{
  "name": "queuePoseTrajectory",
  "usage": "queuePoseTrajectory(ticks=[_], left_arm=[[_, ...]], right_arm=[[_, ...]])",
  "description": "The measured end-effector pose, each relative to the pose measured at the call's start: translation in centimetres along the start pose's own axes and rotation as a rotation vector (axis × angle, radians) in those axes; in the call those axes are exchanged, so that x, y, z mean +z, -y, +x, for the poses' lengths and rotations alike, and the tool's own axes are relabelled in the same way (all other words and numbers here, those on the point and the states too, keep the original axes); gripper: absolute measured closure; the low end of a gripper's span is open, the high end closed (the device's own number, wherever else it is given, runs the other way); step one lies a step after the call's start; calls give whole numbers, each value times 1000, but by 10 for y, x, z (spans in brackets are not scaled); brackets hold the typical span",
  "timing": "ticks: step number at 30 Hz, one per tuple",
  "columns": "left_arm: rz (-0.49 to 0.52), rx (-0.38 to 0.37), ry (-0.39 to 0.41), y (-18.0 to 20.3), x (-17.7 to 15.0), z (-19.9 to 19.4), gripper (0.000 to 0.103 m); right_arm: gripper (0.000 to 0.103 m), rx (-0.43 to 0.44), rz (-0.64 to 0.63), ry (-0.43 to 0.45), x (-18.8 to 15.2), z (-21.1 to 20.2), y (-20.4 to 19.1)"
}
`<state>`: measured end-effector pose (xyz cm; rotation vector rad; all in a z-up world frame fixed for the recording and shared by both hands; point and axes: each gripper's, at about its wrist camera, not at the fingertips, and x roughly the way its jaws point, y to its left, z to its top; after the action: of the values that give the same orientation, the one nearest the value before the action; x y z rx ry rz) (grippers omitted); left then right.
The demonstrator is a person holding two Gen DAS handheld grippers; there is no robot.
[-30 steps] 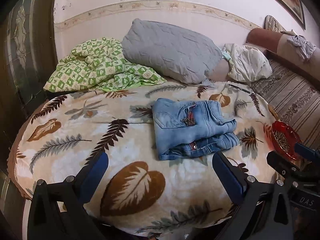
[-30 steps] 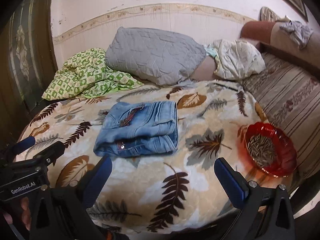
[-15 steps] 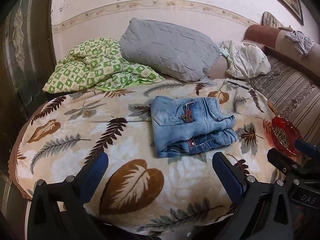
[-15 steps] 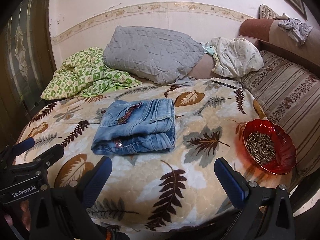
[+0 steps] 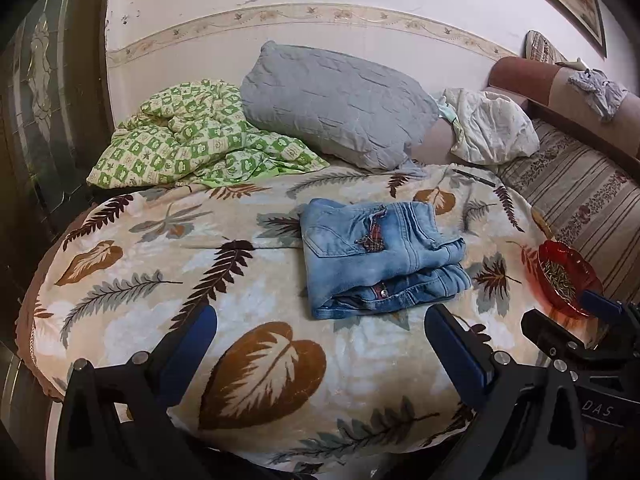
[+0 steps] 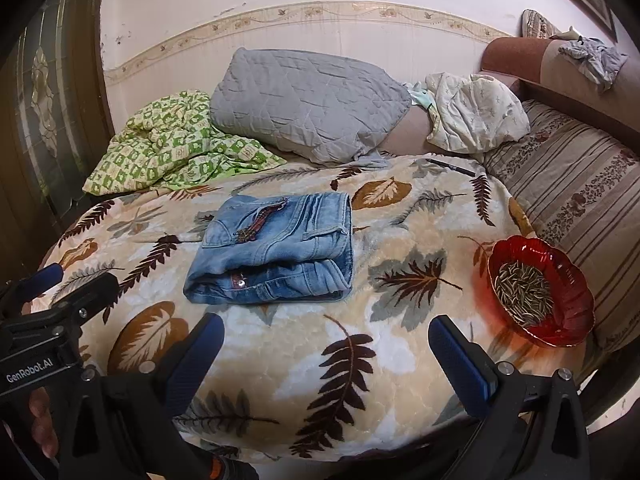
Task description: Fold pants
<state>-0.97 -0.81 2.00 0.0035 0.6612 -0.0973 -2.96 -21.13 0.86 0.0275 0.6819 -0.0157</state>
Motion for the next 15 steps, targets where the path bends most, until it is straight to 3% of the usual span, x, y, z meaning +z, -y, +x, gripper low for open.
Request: queuePoseTrajectory(ticks=[15], left_arm=[[1,0,-8,-7,-2,2,0]], right_arm=[[0,-4,3,-1,-1,1,3]])
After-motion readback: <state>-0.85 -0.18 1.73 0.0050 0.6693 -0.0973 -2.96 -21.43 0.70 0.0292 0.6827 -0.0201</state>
